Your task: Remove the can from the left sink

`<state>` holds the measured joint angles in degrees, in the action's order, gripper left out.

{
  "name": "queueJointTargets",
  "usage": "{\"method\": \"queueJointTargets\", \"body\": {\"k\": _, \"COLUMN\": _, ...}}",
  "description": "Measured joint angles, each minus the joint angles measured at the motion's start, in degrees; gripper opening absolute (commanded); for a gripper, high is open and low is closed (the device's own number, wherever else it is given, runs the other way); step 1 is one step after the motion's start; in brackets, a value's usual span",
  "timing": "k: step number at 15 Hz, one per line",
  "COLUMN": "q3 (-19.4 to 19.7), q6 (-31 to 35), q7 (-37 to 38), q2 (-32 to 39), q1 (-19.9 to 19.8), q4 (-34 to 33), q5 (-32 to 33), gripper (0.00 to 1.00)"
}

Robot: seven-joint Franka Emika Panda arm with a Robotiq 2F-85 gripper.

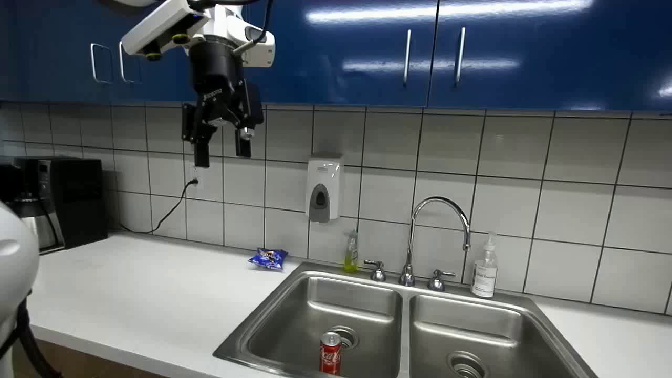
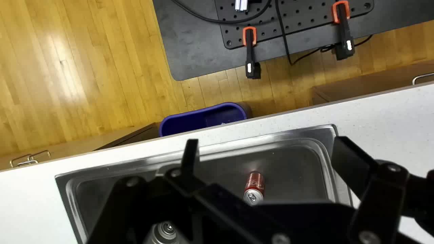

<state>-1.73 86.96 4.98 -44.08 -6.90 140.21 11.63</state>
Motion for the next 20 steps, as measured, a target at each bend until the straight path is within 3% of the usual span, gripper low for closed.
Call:
{"method": "queueJointTargets", "body": {"k": 8, "q3": 1.98, "q6": 4.13, "q7": 0.0, "q2": 2.27, "q1": 0.61, "q4": 2.23, "q5": -0.01, "gripper": 1.0}}
{"method": "queueJointTargets", "body": {"k": 20, "q3": 7.69, "q6": 23.91, "q7": 0.0, "q2": 12.26, "q1": 0.51, "q4": 9.22, "q5": -0.61, "gripper": 1.0}}
